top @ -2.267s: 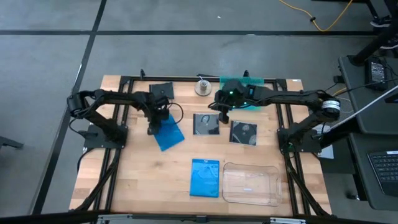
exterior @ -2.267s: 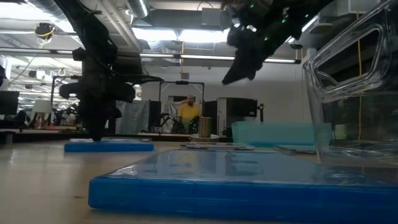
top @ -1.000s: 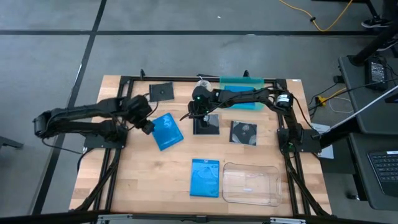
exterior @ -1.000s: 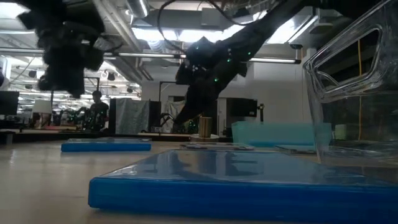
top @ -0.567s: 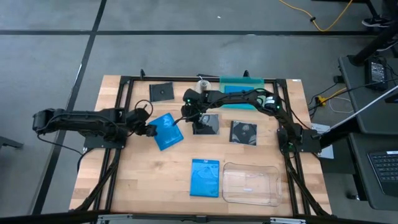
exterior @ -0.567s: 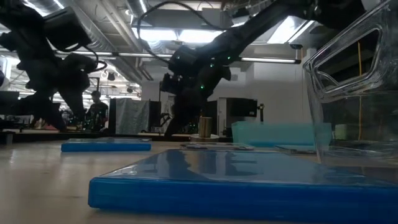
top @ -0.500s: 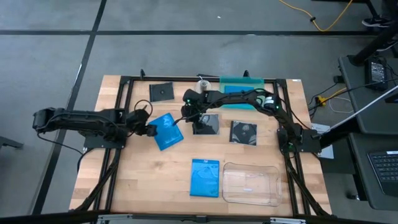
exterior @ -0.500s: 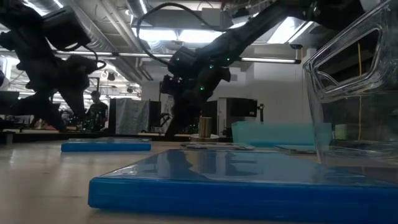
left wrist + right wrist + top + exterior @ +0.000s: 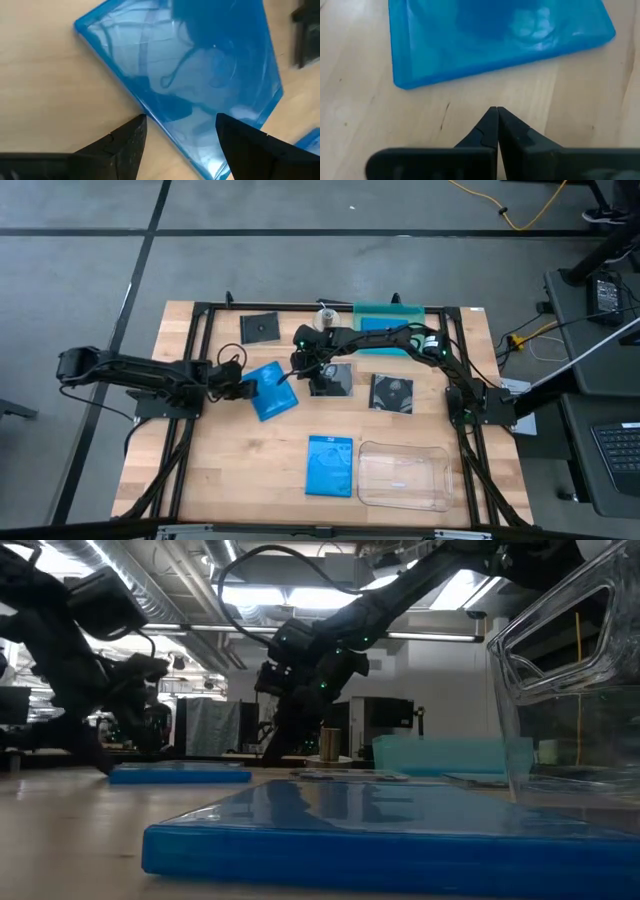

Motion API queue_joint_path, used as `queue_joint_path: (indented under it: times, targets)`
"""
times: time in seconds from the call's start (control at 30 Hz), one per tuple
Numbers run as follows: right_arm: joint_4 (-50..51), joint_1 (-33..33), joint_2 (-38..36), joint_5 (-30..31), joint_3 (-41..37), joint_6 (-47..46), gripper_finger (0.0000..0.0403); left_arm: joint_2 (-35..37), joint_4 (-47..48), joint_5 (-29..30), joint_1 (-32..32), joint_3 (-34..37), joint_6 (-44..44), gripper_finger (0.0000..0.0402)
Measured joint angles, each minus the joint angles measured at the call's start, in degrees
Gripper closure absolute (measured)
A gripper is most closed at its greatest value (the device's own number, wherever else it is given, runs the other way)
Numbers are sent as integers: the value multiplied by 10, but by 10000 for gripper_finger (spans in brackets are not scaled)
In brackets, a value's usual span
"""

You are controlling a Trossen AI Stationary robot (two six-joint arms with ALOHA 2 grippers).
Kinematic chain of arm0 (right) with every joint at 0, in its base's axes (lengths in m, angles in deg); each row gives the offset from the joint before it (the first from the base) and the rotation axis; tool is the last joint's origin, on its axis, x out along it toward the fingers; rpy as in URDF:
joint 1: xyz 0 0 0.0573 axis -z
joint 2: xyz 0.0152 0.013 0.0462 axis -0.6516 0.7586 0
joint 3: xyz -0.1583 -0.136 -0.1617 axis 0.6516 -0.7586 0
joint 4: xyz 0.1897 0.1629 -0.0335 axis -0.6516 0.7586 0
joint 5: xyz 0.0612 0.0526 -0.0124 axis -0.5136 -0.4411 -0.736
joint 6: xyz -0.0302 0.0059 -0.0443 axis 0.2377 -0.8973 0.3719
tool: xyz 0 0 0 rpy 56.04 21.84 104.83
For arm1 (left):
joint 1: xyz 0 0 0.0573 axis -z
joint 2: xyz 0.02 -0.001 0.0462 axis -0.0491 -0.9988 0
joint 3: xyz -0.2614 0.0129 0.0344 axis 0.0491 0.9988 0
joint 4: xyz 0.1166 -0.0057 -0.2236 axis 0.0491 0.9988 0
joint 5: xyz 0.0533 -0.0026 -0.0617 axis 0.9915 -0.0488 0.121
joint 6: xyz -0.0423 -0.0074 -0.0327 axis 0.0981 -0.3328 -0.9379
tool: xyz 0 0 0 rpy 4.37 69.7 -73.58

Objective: Pick & place jewel cases by type
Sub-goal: Put the left blue CD case into the blue bin

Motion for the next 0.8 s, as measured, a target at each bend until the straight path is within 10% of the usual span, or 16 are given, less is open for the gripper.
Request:
queue_joint_path:
  times: [0.8]
  targets:
    - [4, -4, -10, -10, -6, -30, 397, -162, -233, 32, -24, 3, 38, 165]
